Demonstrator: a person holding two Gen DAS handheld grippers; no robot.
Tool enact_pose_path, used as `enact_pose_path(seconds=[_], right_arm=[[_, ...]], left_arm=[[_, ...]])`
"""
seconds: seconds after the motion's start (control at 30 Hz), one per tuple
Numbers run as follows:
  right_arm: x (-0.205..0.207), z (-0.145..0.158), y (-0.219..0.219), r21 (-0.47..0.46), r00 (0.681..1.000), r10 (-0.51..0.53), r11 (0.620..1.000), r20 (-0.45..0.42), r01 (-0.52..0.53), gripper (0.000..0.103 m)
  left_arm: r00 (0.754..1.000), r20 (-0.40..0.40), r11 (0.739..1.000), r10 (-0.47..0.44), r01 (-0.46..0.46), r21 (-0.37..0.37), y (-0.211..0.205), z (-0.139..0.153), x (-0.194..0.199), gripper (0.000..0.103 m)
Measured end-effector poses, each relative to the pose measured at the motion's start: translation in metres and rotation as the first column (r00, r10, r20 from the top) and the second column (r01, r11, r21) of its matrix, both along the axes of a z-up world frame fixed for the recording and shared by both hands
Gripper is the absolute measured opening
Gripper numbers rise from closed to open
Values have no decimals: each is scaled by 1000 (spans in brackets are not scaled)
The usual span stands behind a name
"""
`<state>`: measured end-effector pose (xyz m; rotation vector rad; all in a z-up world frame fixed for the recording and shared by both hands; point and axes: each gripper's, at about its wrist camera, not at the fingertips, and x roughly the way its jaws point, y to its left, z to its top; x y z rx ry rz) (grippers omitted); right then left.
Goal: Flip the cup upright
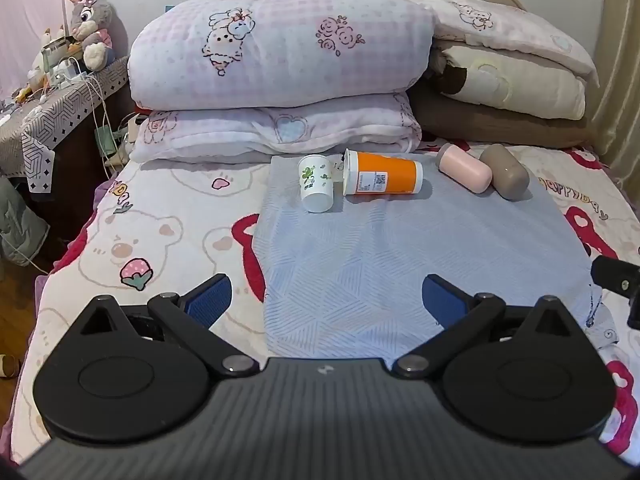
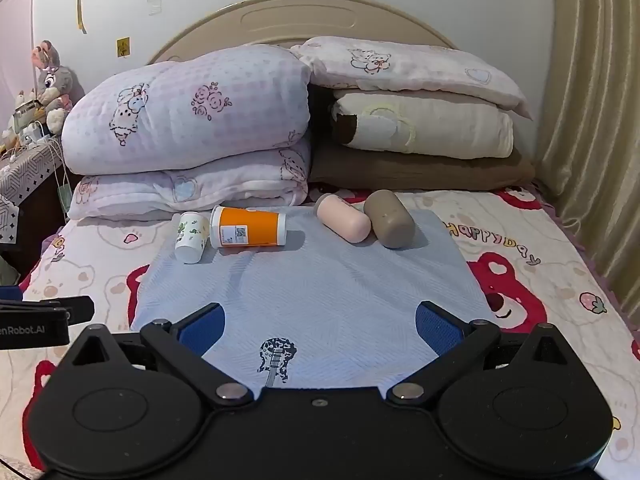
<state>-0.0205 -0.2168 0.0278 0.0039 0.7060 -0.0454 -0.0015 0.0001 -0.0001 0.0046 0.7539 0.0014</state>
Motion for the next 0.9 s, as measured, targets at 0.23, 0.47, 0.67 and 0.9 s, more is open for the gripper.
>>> enact_pose_path(seconds=[0.23,0.47,0.67,0.9], right_arm=[[-1,0,-2,11,1000,5,1000,10,-5,103],[2,0,-5,9,1000,-3,1000,13,3,103],[0,1,-6,-1,1000,0,1000,25,0,103],[0,0,-8,-9,999,-1,1000,38,1,103]], left_arm=[[1000,4,997,-14,14,-82,14,3,0,103],[999,29,999,-15,16,-31,4,5,-4,103],[999,31,1000,-7,7,7,1,4,-4,103],[1000,21,999,11,-12,31,2,-2,-1,103]])
